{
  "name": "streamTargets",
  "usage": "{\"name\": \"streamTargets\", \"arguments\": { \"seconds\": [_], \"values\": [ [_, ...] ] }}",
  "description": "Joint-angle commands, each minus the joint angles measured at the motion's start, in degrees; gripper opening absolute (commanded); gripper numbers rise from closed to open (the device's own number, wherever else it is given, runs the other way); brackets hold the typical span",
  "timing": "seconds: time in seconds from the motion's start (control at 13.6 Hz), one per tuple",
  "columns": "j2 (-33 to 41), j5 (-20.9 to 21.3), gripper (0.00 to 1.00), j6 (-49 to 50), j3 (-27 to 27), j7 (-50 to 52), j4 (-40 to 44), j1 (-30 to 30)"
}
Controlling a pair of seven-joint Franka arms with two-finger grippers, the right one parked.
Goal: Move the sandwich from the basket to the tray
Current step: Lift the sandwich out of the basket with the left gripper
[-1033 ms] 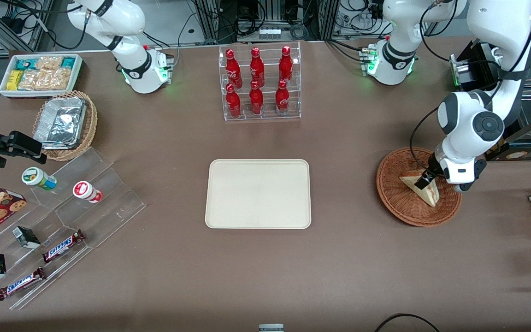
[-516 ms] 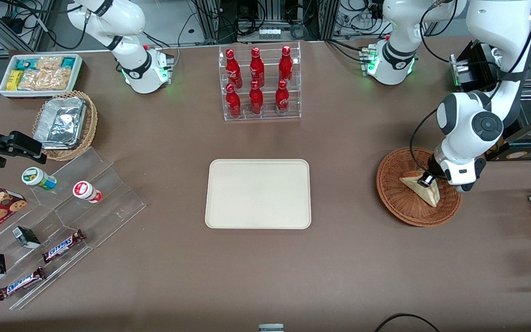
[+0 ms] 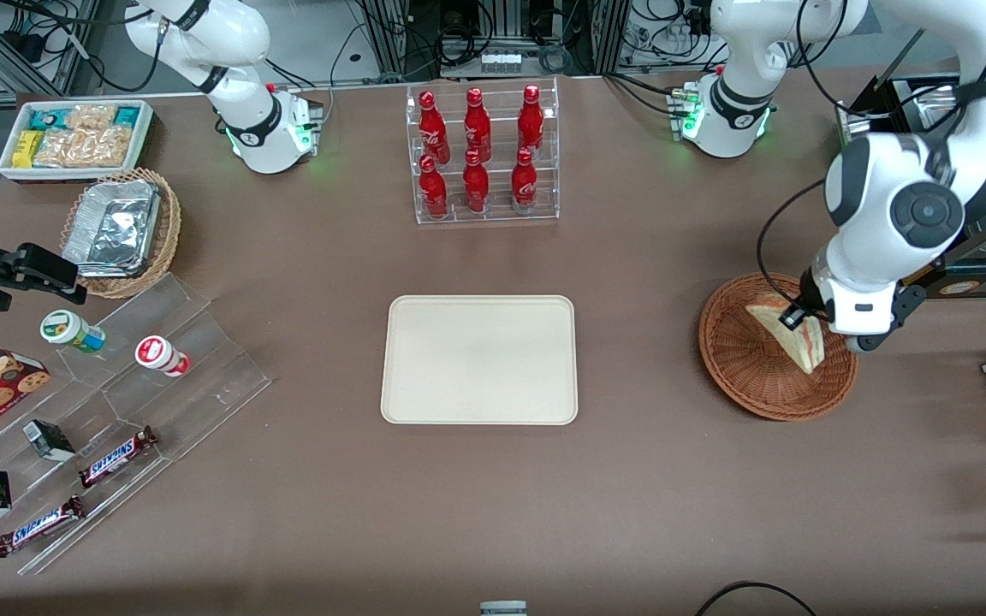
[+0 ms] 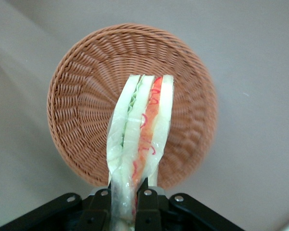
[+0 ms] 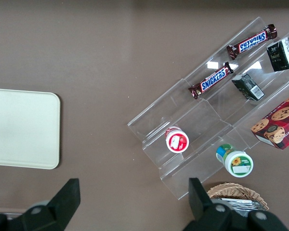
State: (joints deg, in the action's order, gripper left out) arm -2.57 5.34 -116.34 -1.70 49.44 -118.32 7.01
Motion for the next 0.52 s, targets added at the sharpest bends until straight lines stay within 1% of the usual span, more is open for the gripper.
{"name": "streamTargets", "arguments": {
  "seconds": [0.0,0.3,0.44],
  "values": [
    [-0.86,0.90,0.00,6.46,0.30,0.56,7.39,5.98],
    [-1.03,0.02,0.00,7.27,0.21,0.65,11.27,15.56],
    [-2.60,0.02,0.00,6.39,0.21,0.65,12.76,21.27]
  ]
}}
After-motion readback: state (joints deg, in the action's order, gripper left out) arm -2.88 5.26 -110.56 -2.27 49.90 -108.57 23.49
